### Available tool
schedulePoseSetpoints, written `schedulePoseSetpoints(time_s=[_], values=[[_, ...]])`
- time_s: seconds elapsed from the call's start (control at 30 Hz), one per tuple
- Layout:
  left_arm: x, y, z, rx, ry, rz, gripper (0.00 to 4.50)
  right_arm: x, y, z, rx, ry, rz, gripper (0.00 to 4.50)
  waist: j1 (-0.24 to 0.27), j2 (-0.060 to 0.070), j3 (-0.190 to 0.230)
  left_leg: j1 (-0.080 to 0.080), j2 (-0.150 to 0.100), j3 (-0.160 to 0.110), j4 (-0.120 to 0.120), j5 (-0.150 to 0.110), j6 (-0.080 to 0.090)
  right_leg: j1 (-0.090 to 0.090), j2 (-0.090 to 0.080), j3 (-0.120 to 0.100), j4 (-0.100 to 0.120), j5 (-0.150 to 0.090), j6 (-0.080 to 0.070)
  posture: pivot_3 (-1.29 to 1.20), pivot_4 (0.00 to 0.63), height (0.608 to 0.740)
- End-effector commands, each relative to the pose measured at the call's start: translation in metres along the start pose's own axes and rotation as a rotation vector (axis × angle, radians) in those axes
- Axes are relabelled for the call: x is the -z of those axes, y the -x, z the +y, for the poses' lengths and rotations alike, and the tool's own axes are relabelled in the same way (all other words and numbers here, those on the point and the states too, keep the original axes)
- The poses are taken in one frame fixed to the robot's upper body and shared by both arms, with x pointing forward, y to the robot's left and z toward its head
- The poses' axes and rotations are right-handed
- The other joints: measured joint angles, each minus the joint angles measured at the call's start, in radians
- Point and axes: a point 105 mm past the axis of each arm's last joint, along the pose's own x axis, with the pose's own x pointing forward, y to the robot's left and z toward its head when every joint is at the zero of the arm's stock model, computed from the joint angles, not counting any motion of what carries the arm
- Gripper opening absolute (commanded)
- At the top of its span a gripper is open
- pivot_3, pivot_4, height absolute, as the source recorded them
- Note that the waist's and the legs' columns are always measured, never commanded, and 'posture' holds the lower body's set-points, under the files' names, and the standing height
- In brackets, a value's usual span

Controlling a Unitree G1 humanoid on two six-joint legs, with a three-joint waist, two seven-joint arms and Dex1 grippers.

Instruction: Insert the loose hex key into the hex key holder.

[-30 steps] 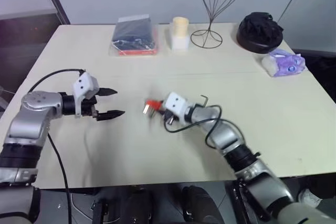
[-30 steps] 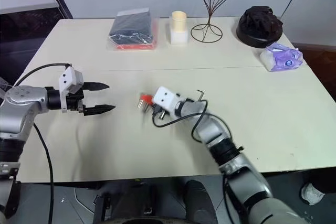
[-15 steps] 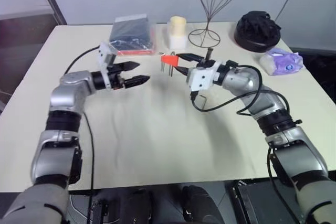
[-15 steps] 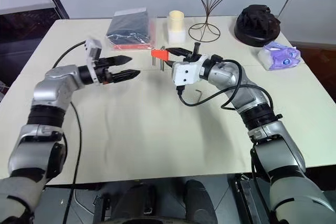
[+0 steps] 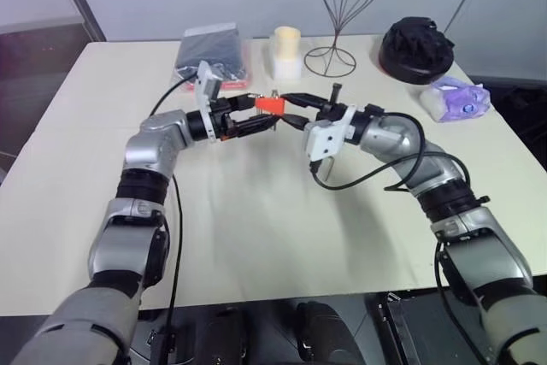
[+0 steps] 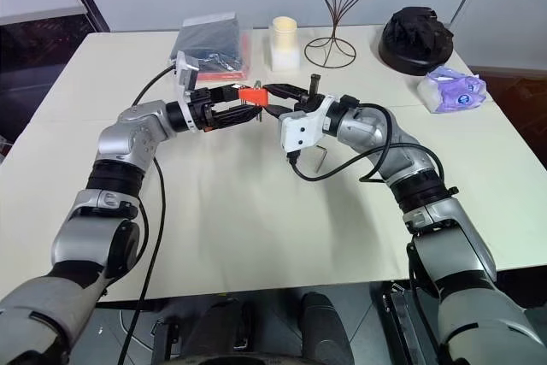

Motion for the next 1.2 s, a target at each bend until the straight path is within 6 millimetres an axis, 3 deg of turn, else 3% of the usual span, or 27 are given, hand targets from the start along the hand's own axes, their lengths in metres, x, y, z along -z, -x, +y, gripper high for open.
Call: schedulePoseSetpoints(time_s=[0.03, 0.33, 0.43, 0.63, 0.7, 0.9, 1.13, 1.2], values=[[-0.020, -0.006, -0.002, 0.020, -0.062, -0.038, 4.50, -0.011, 0.000, -0.014, 0.056, 0.014, -0.037, 1.01, -0.001, 0.000, 0.000, 0.000, 0.000, 0.000, 0.000, 0.000, 0.000, 0.000, 0.000, 0.000, 0.000, 0.000, 0.000, 0.00, 0.150, 0.740], [-0.023, -0.007, -0.003, 0.030, -0.064, -0.052, 4.50, -0.012, -0.001, -0.008, 0.046, -0.011, -0.033, 1.01, 0.000, 0.000, 0.000, 0.000, 0.000, 0.000, 0.000, 0.000, 0.000, 0.000, 0.000, 0.000, 0.000, 0.000, 0.000, 0.00, 0.150, 0.740], [-0.021, -0.006, -0.005, 0.040, -0.066, -0.047, 3.65, -0.011, -0.001, -0.007, 0.046, -0.014, -0.030, 1.01, -0.001, 0.000, 0.000, 0.000, 0.000, 0.000, 0.000, 0.000, 0.000, 0.000, 0.000, 0.000, 0.000, 0.000, 0.000, 0.00, 0.150, 0.740], [-0.015, -0.002, -0.009, 0.077, -0.053, -0.018, 0.63, -0.010, 0.000, -0.008, 0.049, -0.014, -0.022, 1.01, 0.000, 0.000, 0.000, 0.000, 0.000, 0.000, 0.000, 0.000, 0.000, 0.000, 0.000, 0.000, 0.000, 0.000, 0.000, 0.00, 0.150, 0.740], [-0.012, -0.001, -0.011, 0.086, -0.052, 0.001, 0.04, -0.010, -0.001, -0.009, 0.054, -0.011, -0.021, 1.01, -0.002, 0.000, 0.000, 0.000, 0.000, 0.000, 0.000, 0.000, 0.000, 0.000, 0.000, 0.000, 0.000, 0.000, 0.000, 0.00, 0.150, 0.740], [-0.009, 0.000, -0.011, 0.091, -0.049, 0.017, 0.04, -0.010, 0.000, -0.010, 0.057, 0.003, -0.024, 1.01, -0.002, 0.000, 0.000, 0.000, 0.000, 0.000, 0.000, 0.000, 0.000, 0.000, 0.000, 0.000, 0.000, 0.000, 0.000, 0.00, 0.150, 0.740], [-0.006, 0.001, -0.009, 0.078, -0.070, 0.040, 3.32, -0.011, 0.000, -0.012, 0.059, 0.018, -0.028, 1.01, -0.002, 0.000, 0.000, 0.000, 0.000, 0.000, 0.000, 0.000, 0.000, 0.000, 0.000, 0.000, 0.000, 0.000, 0.000, 0.00, 0.150, 0.740], [-0.005, 0.001, -0.009, 0.079, -0.071, 0.041, 3.32, -0.011, 0.000, -0.012, 0.060, 0.019, -0.029, 1.01, -0.002, 0.000, 0.000, 0.000, 0.000, 0.000, 0.000, 0.000, 0.000, 0.000, 0.000, 0.000, 0.000, 0.000, 0.000, 0.00, 0.150, 0.740]])
